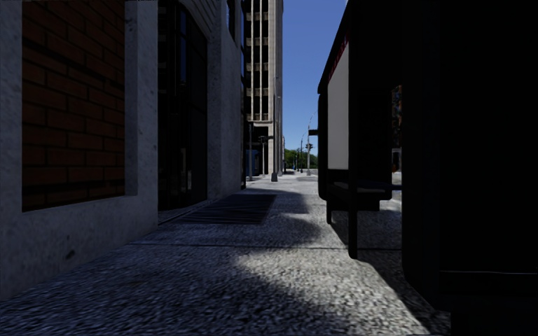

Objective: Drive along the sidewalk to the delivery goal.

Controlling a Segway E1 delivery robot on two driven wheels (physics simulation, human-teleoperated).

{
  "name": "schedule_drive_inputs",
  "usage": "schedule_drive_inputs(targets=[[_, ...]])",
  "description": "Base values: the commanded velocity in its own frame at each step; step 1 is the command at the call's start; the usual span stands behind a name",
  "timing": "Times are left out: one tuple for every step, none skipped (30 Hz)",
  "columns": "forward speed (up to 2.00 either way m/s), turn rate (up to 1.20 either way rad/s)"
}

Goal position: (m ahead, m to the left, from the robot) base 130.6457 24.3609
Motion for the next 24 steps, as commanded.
schedule_drive_inputs(targets=[[2.00,0.00],[2.00,0.00],[2.00,0.00],[2.00,0.00],[2.00,0.00],[2.00,0.00],[2.00,0.00],[2.00,0.00],[2.00,0.00],[2.00,0.00],[2.00,0.00],[2.00,0.00],[2.00,0.00],[2.00,0.00],[2.00,0.00],[2.00,0.00],[2.00,0.00],[2.00,0.00],[2.00,-0.02],[2.00,-0.05],[2.00,-0.08],[2.00,-0.14],[2.00,-0.14],[2.00,-0.23]])
